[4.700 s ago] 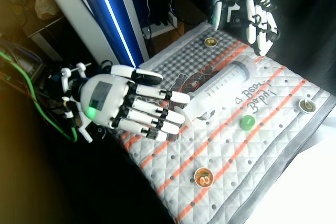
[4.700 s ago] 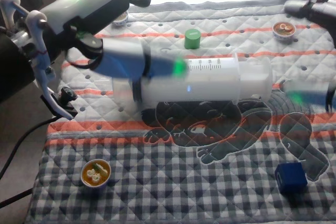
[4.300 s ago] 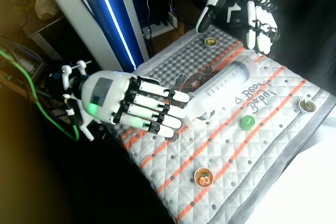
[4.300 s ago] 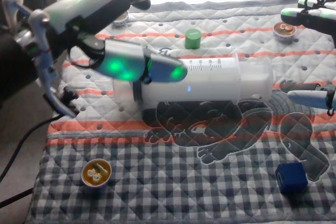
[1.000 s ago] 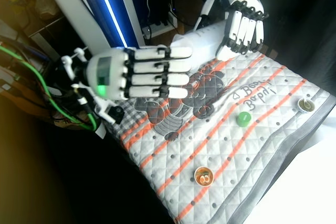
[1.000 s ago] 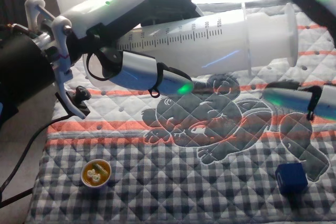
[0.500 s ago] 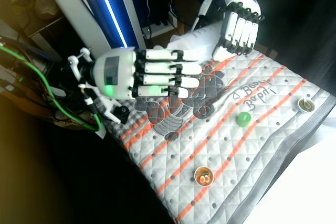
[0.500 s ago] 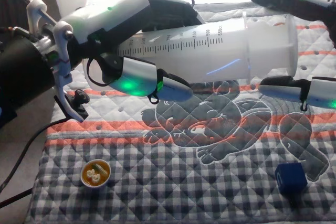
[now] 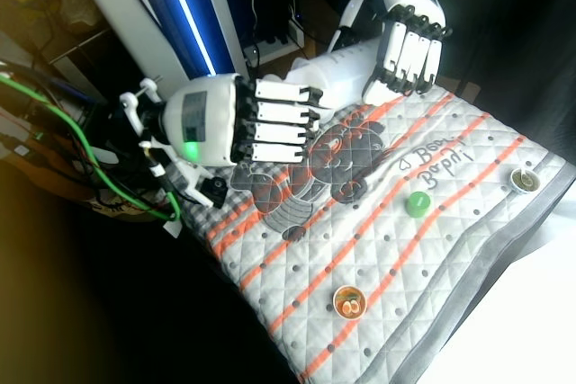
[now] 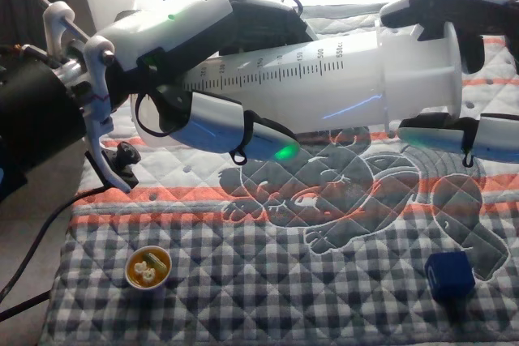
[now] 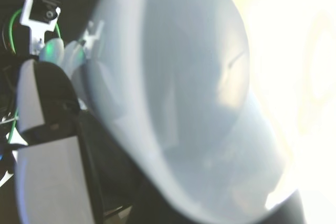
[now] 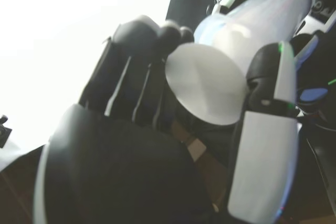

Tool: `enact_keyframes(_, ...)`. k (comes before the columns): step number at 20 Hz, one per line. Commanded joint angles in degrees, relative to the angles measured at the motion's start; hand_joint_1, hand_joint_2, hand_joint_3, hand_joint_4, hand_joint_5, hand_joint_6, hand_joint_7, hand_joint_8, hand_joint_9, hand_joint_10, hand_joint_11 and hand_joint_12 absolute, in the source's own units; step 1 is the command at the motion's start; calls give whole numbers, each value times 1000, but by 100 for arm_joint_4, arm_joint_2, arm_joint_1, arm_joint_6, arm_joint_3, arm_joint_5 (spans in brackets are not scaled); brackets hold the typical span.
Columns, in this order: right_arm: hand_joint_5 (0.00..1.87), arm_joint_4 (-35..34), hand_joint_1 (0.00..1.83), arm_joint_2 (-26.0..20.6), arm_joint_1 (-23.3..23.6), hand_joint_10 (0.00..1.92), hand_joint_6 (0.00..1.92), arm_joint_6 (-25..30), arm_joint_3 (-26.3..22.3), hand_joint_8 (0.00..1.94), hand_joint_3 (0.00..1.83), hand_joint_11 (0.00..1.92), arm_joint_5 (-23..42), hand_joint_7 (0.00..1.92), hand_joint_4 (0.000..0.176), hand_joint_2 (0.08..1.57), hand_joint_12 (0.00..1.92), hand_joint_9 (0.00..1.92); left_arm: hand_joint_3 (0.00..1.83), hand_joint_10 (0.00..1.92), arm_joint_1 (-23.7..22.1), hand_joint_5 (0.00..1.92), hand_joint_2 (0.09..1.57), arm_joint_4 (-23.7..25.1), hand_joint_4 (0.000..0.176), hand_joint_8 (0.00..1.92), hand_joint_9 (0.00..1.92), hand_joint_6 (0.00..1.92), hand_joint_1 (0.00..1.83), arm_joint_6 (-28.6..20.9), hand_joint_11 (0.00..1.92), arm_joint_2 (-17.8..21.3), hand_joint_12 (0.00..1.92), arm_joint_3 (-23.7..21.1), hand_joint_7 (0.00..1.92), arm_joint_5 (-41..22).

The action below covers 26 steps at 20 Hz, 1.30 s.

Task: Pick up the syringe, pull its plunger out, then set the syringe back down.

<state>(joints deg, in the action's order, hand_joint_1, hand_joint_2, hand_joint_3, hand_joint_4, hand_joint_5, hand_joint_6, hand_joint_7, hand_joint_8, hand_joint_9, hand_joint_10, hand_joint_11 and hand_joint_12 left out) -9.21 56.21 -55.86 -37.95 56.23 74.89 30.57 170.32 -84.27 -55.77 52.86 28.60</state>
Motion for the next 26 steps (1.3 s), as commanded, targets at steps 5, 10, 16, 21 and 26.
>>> enact_keyframes(5, 1026, 184, 1370, -50, 41, 1547, 771, -111, -11, 1278, 0, 706, 432, 838, 0, 1155, 1805, 767, 1, 1366, -34, 833, 1191, -42, 0, 1320, 635, 1165, 1188, -134, 344, 86, 1919, 14, 842, 1106)
enact_keyframes(10, 999, 187, 1287, -232, -4, 1669, 723, -112, -87, 1384, 0, 1015, 552, 893, 0, 1146, 1895, 923, 1, 1334, 24, 849, 1192, -140, 7, 1314, 566, 1165, 1185, -134, 231, 163, 1921, 4, 819, 1145)
enact_keyframes(16, 936, 176, 1376, -388, -103, 1386, 878, -147, -149, 1208, 0, 962, 655, 889, 0, 1141, 1660, 873, 1, 1567, 159, 841, 1219, -289, 0, 1483, 497, 1160, 1177, -134, 230, 336, 1921, -59, 734, 1225)
enact_keyframes(21, 973, 19, 1376, -678, -243, 1418, 838, -222, -204, 1162, 2, 893, 811, 895, 0, 1131, 1699, 868, 0, 1709, 285, 760, 1230, -418, 0, 1528, 638, 1171, 1198, -134, 560, 464, 1921, -113, 787, 1311)
enact_keyframes(26, 1113, -95, 1384, -756, -332, 1390, 613, -251, -203, 1137, 0, 887, 875, 939, 0, 1125, 1770, 901, 0, 1587, 449, 815, 1203, -553, 0, 1438, 687, 1117, 1205, -134, 571, 617, 1921, -191, 828, 1453)
